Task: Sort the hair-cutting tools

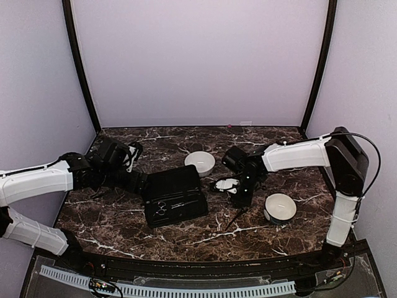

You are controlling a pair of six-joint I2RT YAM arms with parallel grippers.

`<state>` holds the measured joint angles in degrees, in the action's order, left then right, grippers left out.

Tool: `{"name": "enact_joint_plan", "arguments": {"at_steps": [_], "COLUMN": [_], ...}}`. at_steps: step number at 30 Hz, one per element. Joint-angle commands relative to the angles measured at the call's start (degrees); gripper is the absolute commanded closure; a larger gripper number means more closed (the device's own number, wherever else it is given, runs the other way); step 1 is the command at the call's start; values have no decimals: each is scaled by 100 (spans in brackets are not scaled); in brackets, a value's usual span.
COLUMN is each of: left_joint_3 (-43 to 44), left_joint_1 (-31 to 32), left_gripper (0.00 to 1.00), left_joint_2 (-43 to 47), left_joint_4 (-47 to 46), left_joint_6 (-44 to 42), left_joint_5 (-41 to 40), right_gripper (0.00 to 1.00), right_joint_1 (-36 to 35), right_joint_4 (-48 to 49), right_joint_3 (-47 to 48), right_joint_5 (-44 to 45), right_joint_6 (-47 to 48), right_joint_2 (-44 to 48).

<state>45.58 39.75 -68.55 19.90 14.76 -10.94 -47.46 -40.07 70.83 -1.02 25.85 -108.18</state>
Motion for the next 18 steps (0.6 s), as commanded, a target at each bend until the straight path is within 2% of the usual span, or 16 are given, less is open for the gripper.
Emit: {"name": "enact_joint_plan", "arguments": {"at_steps": [1,11,18], "left_joint_3": [125,336,399], "left_joint_1": [-19,-15,-18], "left_gripper": [13,16,17], "left_joint_2": [34,-52,9], "left_joint_4": [72,219,242], "left_joint_6": [-47,-17,41], "left_joint_5": [55,143,214], "right_gripper": [72,69,63], "right_joint_1": [298,432,431], "right_joint_4": [24,26,30], "right_joint_3": [-58,544,1355], "right_joint_5": [334,-102,-229], "right_joint_6": [-45,-266,-731], "right_joint_2": [245,293,-445]}}
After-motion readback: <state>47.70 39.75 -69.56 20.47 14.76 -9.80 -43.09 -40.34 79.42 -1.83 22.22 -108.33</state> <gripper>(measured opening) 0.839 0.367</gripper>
